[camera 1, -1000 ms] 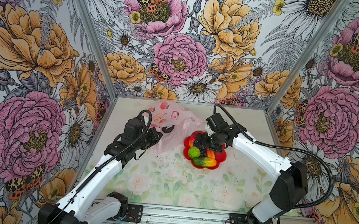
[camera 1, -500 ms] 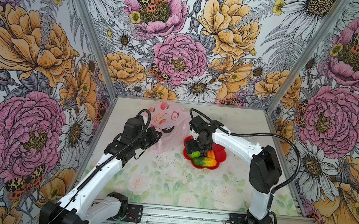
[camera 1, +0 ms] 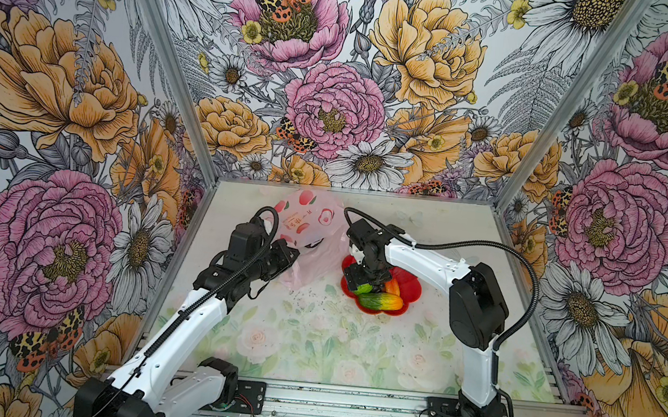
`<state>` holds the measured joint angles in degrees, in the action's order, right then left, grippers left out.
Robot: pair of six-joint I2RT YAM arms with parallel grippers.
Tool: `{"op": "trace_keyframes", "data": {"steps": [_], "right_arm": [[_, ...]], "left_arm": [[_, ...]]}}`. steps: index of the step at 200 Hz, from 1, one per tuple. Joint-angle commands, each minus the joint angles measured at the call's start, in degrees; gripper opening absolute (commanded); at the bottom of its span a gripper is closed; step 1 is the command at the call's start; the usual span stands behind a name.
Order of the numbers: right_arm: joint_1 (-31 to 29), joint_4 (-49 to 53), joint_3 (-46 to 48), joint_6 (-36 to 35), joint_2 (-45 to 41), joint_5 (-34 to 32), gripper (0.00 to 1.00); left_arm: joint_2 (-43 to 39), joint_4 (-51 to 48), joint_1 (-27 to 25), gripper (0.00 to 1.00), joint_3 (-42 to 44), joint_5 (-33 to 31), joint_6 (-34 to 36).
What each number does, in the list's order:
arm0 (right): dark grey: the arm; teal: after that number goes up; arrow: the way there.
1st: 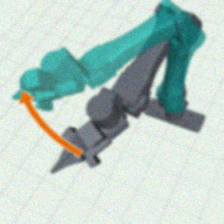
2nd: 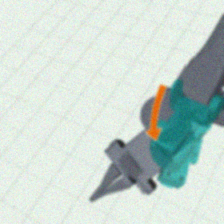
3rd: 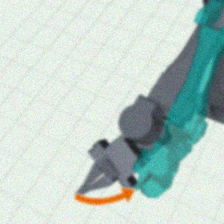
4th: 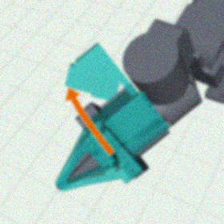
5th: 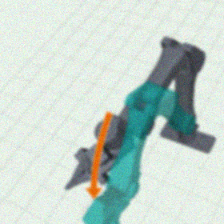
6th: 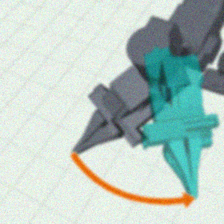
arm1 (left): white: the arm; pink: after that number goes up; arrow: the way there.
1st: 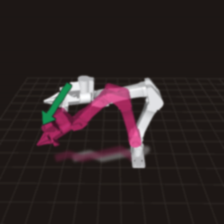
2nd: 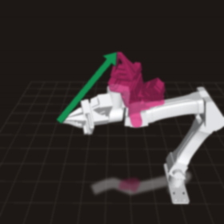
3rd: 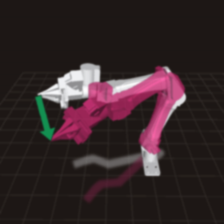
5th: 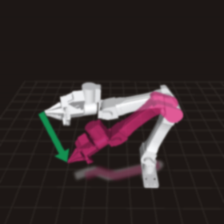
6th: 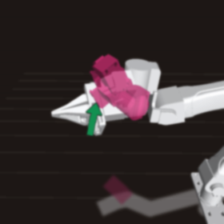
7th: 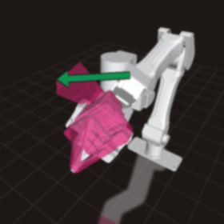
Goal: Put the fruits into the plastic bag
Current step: 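Lower the right gripper back to the plate toward the green custard apple, then grasp the green custard apple with the right gripper and lift it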
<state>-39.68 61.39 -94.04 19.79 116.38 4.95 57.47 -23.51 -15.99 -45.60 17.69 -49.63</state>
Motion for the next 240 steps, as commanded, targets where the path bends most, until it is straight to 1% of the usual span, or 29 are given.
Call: {"op": "trace_keyframes", "data": {"steps": [1,25,50,71,90,115,138,150,158,190,213,240], "right_arm": [[-0.05,0.49,-1.59,-1.05,1.44,-1.09,0.86],[-0.05,0.45,-2.08,-0.77,2.26,-1.67,0.80],[-0.05,0.36,-2.72,-0.45,2.01,-2.69,0.70],[-0.05,0.31,-2.82,-0.30,0.65,-4.19,0.61],[0.04,0.36,-2.55,0.08,-1.47,-5.54,0.57],[0.71,0.23,-1.44,1.69,-5.47,-6.30,0.54],[2.07,-0.79,0.88,3.79,-10.17,-4.96,0.53],[3.46,-2.16,2.75,4.98,-12.78,-2.64,0.53],[4.72,-3.67,4.33,6.11,-14.46,0.13,0.53],[8.72,-14.21,10.21,13.26,-21.69,14.53,0.53],[8.41,-20.37,9.97,18.80,-21.93,23.00,0.52],[5.81,-24.54,7.46,22.72,-19.48,26.32,0.52]], "left_arm": [[-0.03,1.31,0.52,0.00,-0.17,1.18,-0.52],[0.13,1.29,0.52,0.00,-0.23,1.12,-0.55],[0.01,1.32,0.52,0.00,0.03,1.12,-0.73],[0.03,1.33,0.51,0.00,-0.01,1.00,-0.91],[0.17,1.33,0.60,0.00,-0.26,0.87,-0.91],[0.44,1.31,0.63,0.00,-0.71,1.03,-0.74],[0.29,1.35,0.48,0.00,-0.80,1.05,-0.78],[0.25,1.37,0.26,0.00,-0.89,1.06,-0.73],[0.18,1.48,0.17,0.00,-1.04,1.14,-0.66],[0.24,1.48,-0.52,0.00,-2.03,1.42,0.31],[0.40,1.52,-0.95,0.00,-2.53,1.49,0.40],[0.65,2.38,-1.53,0.00,-2.78,2.38,0.74]]}}
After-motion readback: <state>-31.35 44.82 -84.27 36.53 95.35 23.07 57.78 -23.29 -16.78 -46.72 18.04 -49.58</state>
